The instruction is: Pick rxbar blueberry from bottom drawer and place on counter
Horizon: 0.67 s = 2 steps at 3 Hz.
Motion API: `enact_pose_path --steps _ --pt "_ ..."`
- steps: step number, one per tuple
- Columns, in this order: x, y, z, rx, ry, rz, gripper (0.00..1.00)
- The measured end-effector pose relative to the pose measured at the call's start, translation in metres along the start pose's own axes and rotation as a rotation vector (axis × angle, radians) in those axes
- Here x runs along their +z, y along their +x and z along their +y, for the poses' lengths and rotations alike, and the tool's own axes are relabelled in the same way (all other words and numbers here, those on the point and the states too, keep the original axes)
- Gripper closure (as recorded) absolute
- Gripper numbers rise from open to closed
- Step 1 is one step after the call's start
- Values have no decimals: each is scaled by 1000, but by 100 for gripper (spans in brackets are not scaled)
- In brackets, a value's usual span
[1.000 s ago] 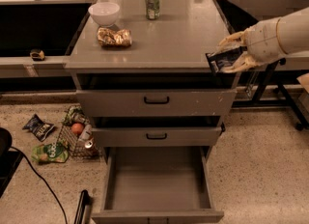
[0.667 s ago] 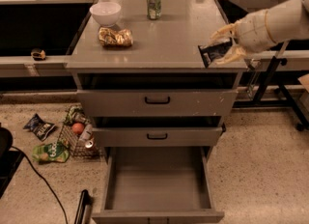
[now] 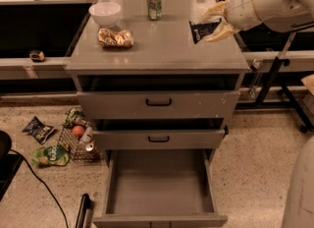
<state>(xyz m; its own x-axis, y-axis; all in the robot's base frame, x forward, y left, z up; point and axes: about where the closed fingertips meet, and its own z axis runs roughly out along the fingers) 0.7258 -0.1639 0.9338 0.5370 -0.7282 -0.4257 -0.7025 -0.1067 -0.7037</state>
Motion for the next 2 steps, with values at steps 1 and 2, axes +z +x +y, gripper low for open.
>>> enact_pose_path --steps 1,2 --pt "8 -3 -30 29 51 -17 100" --pt "28 1 -37 118 45 -37 100"
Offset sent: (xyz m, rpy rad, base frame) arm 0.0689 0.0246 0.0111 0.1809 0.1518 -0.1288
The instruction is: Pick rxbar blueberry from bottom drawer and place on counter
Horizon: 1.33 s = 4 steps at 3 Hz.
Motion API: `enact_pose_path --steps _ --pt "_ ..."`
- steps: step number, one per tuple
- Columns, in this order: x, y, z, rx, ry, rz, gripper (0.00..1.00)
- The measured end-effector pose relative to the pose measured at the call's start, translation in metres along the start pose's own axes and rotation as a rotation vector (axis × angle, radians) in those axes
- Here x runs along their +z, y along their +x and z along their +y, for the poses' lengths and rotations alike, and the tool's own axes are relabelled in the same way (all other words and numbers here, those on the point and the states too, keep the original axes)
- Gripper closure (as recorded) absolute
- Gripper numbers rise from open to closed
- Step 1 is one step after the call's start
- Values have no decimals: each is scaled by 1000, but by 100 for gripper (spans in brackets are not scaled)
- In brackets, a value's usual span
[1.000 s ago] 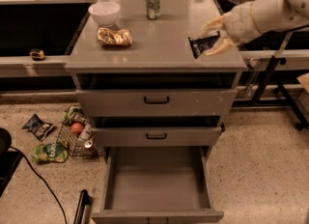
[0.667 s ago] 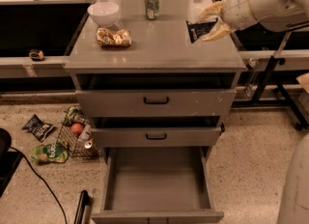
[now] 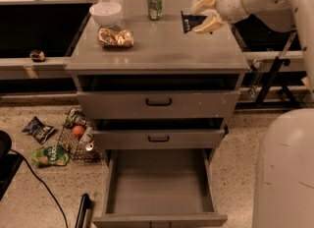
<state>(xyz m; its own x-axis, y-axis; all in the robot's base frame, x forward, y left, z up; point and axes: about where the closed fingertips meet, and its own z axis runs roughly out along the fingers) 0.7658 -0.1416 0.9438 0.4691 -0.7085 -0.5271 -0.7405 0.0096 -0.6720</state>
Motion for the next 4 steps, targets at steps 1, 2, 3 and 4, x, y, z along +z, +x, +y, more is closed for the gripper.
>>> enact_pose_path --steps 1,2,3,4 --pt "28 10 10 122 -34 -35 100" --pt "51 19 25 216 -73 -74 100" --pt "62 27 34 275 -96 -93 86" --pt "67 33 38 307 -104 -101 64"
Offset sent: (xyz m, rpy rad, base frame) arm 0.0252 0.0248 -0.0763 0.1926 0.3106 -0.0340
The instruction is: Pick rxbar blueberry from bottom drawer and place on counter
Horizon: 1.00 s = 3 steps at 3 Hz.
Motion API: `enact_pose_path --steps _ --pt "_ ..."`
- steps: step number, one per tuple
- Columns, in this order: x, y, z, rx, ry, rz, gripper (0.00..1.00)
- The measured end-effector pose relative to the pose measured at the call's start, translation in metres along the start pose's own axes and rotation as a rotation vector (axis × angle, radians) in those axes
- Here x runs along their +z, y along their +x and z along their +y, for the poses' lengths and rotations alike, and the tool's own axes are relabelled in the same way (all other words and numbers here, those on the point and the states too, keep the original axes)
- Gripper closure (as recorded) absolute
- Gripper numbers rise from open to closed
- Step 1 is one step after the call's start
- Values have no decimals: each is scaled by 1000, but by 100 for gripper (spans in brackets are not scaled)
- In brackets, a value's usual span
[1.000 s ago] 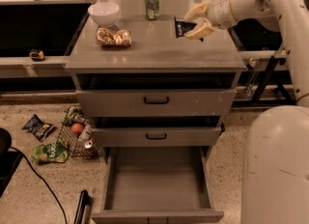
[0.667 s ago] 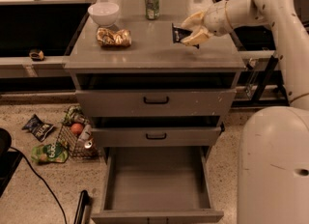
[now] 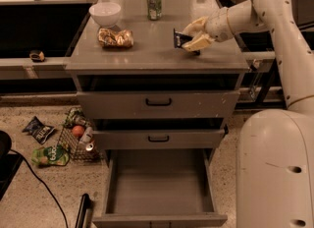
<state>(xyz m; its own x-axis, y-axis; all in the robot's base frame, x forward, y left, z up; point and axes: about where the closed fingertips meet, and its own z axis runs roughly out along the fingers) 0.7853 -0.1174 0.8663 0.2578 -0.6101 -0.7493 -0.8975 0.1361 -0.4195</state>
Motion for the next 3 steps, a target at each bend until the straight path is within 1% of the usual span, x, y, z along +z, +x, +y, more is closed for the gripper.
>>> enact_pose_path --steps 2,3 --pt "-8 7 -1 29 20 -6 17" --pt "-20 13 -1 48 52 -4 0"
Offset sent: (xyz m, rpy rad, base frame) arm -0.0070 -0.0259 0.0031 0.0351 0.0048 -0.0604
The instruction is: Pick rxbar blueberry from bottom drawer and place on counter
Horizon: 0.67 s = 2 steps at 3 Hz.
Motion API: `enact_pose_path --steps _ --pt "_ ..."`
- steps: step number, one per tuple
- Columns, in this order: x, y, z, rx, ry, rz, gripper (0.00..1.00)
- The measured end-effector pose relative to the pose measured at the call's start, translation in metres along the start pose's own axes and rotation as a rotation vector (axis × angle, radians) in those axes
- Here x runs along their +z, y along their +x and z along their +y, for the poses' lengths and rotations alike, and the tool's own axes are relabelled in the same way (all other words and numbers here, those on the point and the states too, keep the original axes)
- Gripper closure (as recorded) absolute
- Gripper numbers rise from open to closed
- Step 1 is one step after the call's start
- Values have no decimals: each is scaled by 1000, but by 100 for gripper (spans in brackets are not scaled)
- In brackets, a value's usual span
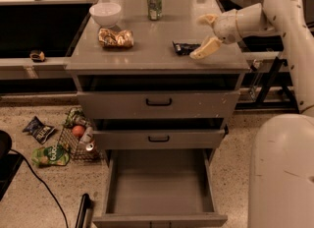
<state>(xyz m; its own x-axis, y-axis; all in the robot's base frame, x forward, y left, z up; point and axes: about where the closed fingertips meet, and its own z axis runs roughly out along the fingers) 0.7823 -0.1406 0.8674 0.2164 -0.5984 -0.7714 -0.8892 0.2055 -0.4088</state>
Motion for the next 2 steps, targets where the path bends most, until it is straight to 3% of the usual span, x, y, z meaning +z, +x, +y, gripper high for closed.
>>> enact_pose_path --steps 1,2 --pt "-35 5 -4 2 96 9 0" --pt "-82 2 -3 -21 227 41 0"
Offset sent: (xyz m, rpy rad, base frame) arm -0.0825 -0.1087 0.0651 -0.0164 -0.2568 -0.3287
